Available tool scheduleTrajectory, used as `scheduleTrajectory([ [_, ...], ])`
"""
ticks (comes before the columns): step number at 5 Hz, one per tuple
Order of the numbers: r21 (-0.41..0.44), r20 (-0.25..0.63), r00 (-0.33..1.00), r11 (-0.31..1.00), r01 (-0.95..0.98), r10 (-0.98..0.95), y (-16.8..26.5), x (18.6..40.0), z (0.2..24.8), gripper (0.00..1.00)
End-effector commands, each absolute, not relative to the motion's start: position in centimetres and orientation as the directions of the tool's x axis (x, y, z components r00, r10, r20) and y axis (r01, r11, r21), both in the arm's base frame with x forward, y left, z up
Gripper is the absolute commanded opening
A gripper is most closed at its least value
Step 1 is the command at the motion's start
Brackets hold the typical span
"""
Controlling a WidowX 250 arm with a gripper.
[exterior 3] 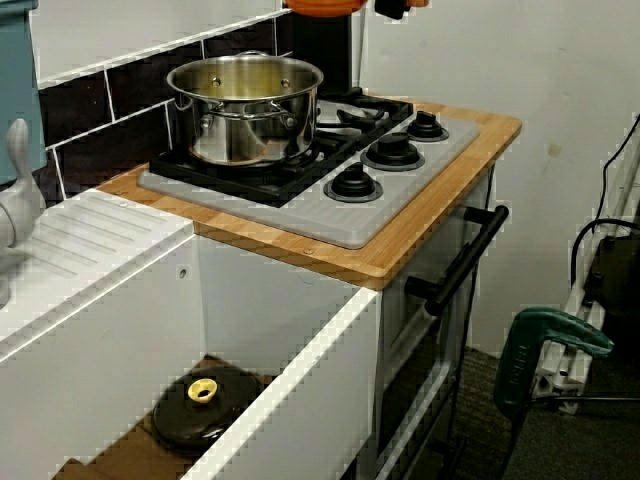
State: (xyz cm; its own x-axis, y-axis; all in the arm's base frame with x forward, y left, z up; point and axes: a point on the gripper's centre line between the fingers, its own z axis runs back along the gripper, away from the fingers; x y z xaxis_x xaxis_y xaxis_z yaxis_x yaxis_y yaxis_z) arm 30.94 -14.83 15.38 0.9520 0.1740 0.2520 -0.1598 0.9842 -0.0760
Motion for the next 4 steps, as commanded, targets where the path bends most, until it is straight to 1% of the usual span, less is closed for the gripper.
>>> scheduleTrajectory([
  [1,-0.141,0.310,0.928,0.976,-0.169,0.205,-15.1,30.6,19.2,0.00],
  [3,-0.159,0.336,0.919,0.974,-0.160,0.206,-15.2,30.6,21.0,0.00],
  [4,-0.161,0.335,0.920,0.974,-0.159,0.205,-15.2,30.4,21.1,0.00],
])
